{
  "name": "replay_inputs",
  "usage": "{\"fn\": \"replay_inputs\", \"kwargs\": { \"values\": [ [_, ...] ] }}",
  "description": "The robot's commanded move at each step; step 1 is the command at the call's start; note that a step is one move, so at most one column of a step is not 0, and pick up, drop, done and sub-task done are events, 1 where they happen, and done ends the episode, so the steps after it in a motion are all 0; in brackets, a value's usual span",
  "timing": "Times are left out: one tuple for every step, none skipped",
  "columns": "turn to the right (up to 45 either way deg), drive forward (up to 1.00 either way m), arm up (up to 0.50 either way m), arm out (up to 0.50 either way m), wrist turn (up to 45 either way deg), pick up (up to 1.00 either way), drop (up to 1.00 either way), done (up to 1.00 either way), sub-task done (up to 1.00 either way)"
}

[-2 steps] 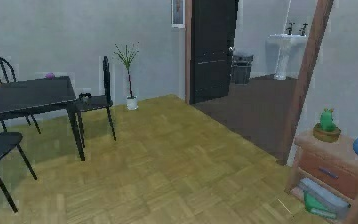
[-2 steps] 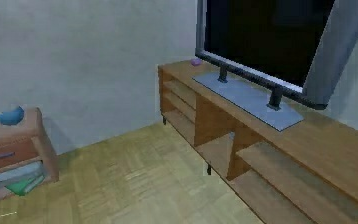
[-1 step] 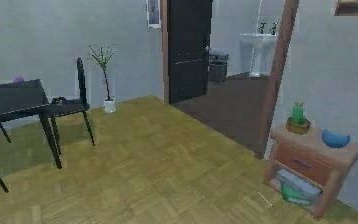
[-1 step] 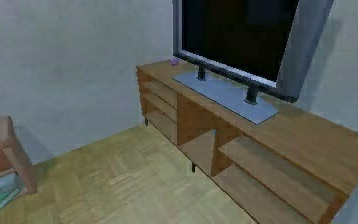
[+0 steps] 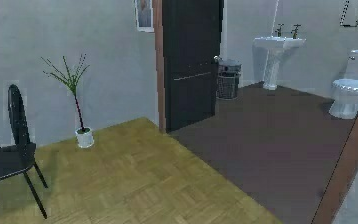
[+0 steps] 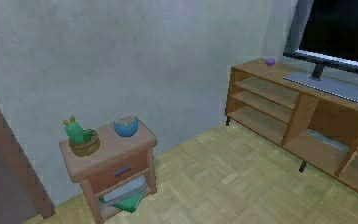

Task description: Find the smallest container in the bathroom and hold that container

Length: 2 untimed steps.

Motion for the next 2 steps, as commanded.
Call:
{"fn": "replay_inputs", "kwargs": {
  "values": [
    [9.0, 0.00, 0.00, 0.00, 0.0, 0.00, 0.00, 0.00, 0.00],
    [0.0, 0.25, 0.00, 0.00, 0.0, 0.00, 0.00, 0.00, 0.00]
  ]
}}
